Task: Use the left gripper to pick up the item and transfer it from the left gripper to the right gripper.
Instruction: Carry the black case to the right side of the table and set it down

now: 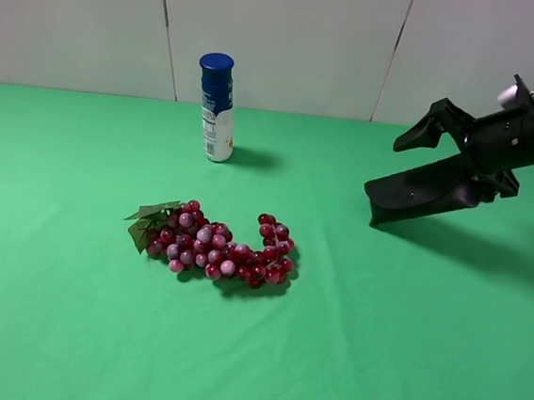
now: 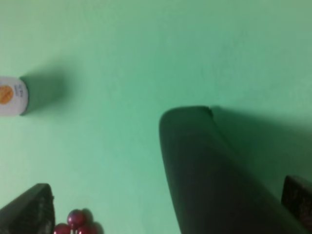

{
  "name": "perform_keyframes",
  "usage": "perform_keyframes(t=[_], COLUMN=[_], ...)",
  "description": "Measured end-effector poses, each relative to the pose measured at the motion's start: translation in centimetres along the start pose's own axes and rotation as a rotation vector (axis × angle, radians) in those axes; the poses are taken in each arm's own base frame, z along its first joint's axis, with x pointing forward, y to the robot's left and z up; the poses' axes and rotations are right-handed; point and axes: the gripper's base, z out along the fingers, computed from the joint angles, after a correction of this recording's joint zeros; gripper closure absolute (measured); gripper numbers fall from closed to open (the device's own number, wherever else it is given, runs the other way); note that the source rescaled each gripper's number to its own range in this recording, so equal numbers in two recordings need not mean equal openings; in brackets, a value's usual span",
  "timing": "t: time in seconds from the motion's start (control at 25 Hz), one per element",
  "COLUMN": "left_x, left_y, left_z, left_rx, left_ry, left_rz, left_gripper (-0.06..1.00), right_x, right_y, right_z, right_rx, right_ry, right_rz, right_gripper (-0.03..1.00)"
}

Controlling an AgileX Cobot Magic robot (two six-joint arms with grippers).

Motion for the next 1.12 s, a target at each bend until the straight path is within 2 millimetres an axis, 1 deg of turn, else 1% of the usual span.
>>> perform_keyframes(t=[0.2,0.52,0.76,0.92,1.12], left_x=[0.0,0.0,0.0,0.0,0.0], left_y=[0.0,0.0,0.0,0.0,0.0], left_z=[0.0,0.0,0.0,0.0,0.0], left_rx=[0.0,0.0,0.0,0.0,0.0], left_ry=[0.0,0.0,0.0,0.0,0.0], left_rz=[0.0,0.0,0.0,0.0,0.0], left_gripper=[-0.02,-0.02,-0.02,-0.02,-0.02], right_x=[-1.8,-3.3,-4.1,-4.2,-4.2], right_y=[1.2,2.3,3.3,3.6,4.5], right_z=[-1.6,-2.8,-3.5,-3.9,-5.5], right_rx=[0.012,0.016,-0.013,-0.021,-0.023], right_ry=[-0.058,-0.036,-0.019,-0.02,-0.056], right_rz=[-0.091,-0.153,-0.177,-0.186,-0.211], right_gripper=[-0.03,-0.03,-0.03,-0.03,-0.03])
